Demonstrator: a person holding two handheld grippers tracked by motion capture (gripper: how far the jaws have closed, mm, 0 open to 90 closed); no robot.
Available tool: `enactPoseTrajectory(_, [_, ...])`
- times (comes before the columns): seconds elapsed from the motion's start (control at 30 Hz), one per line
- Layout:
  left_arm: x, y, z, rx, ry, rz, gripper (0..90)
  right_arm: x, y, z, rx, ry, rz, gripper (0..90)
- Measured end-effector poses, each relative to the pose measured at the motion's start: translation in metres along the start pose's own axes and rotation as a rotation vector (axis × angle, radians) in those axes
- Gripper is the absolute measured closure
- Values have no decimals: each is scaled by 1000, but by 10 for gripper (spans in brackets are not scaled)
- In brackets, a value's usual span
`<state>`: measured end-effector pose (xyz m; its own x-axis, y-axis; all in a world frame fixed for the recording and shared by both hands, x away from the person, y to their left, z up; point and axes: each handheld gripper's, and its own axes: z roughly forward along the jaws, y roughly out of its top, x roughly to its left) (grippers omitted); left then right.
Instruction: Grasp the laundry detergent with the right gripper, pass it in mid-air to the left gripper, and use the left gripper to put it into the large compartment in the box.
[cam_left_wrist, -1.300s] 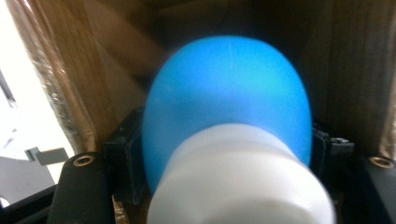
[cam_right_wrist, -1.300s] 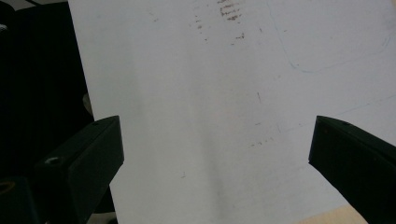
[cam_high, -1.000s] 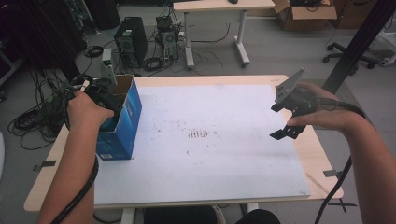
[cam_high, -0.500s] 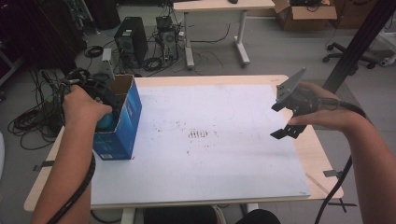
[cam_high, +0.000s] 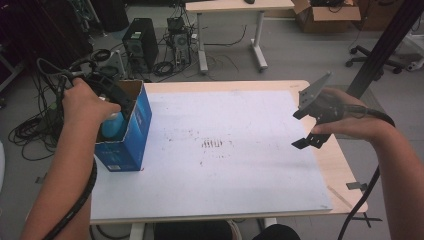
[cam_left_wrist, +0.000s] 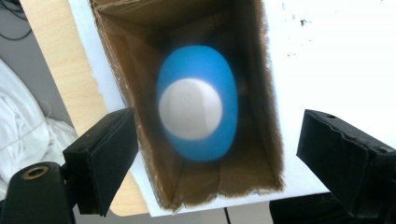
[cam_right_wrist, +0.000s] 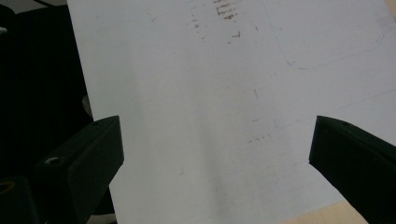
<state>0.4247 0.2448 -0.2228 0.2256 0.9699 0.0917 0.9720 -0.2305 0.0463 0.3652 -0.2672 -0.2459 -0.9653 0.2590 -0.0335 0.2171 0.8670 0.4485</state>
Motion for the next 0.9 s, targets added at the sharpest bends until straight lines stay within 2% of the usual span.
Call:
enactPoseTrajectory(0.1, [-4, -1, -5, -3, 4, 20, 104, 0, 0, -1, 2, -1, 0, 30])
enactPoseTrajectory(0.2, [-10, 0, -11, 3, -24, 56, 43, 1, 0, -3, 2, -3, -1, 30])
enactPoseTrajectory(0.37, [-22, 0, -21, 6, -25, 124, 4, 1, 1, -3, 2, -2, 1, 30])
enactPoseTrajectory(0.57, [-36, 3, -31, -31, -48, 215, 2, 2, 1, -4, -2, -4, 1, 29])
enactPoseTrajectory(0.63, [-43, 5, -33, -41, -45, 263, 2, 2, 0, -4, 0, -4, 2, 29])
enactPoseTrajectory(0.7, [-53, 8, -36, -64, -43, 338, 2, 2, -1, -4, 5, -4, 2, 30])
enactPoseTrajectory(0.77, [-62, 11, -39, -73, -71, 403, 2, 1, -2, -4, 4, -3, 5, 31])
enactPoseTrajectory(0.9, [-87, 15, -43, -70, -88, 564, 2, 0, -1, -5, 10, -5, 8, 30])
